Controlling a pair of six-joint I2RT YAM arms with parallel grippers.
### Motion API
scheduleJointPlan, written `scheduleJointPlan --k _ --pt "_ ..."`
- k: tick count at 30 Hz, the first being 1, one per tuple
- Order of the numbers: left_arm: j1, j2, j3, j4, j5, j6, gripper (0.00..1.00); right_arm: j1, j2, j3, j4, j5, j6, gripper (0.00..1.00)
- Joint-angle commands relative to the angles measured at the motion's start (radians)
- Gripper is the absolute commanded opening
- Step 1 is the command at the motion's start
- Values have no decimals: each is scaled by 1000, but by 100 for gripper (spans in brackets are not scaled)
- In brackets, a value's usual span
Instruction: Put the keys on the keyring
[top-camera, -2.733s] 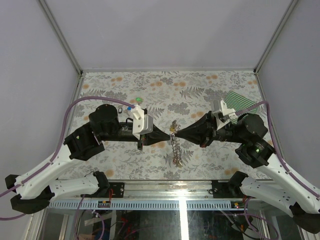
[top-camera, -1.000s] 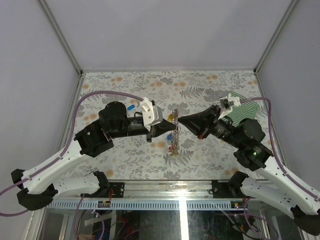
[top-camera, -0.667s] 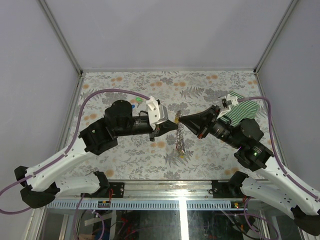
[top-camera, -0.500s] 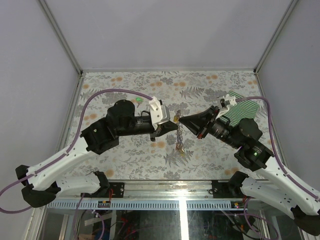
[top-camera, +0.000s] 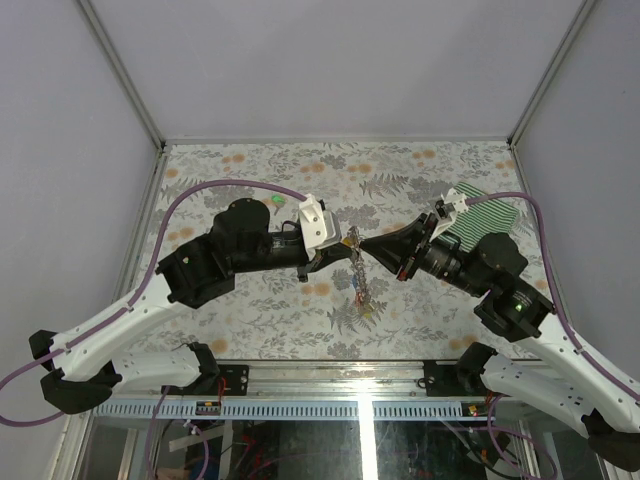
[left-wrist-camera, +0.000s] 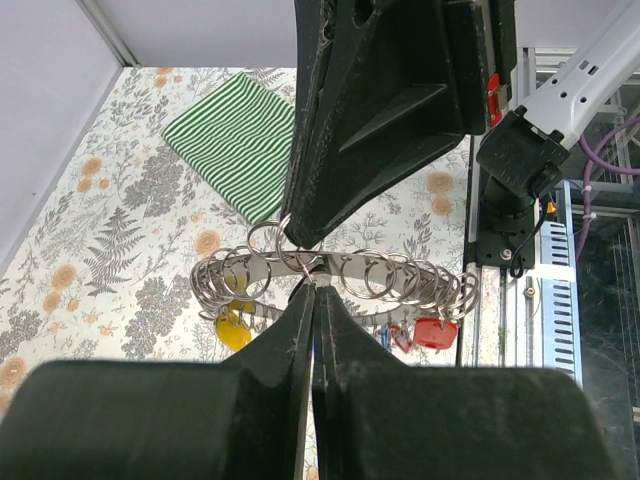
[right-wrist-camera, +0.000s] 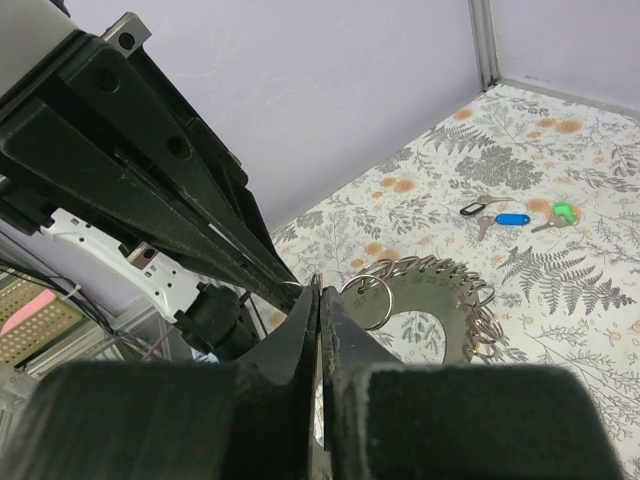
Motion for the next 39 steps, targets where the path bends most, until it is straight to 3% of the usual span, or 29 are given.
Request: scheduleJointPlan --k 1,11,17,24,32,37,39 --pt "-12 -9 43 4 -4 14 0 -5 3 67 23 -17 -37 0" --pt "-13 -2 35 3 -30 12 2 -4 5 79 28 -83 -46 0" --pt "-10 -45 -12 31 -61 -10 28 -5 -32 80 -41 73 -102 0" --pt "16 -138 -147 98 -138 -115 42 -4 9 115 -249 227 -247 0" --pt "308 -230 -312 169 -93 -329 64 -4 61 155 -520 367 -321 0" --pt "421 -277 -391 186 -124 -412 97 -4 122 149 -625 449 -325 0" --pt "445 -263 -393 150 -147 -435 100 -4 168 141 -619 449 -327 0"
